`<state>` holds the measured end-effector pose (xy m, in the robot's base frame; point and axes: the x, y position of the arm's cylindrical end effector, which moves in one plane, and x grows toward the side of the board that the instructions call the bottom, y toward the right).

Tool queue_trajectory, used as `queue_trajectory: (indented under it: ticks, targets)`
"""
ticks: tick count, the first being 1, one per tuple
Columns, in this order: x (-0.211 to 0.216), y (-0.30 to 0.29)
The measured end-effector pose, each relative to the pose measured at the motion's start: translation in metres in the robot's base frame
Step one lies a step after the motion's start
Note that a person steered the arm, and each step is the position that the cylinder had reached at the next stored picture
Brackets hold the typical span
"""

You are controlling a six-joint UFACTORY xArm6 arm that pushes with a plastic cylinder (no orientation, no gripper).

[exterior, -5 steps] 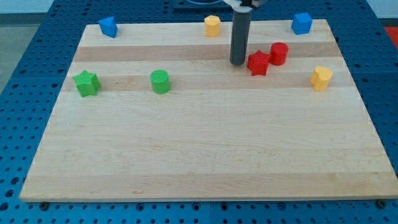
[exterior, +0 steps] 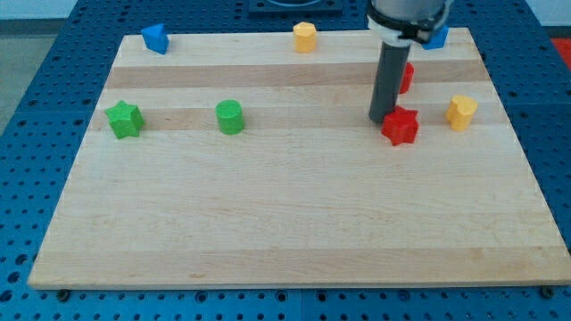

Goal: Slide red star towards bottom right

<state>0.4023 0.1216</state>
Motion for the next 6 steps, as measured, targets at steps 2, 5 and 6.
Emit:
queue_trajectory:
  ticks: [2, 5, 6]
  targets:
    - [0.002, 0.006]
    - [0.05, 0.043]
    - [0.088, 0.05]
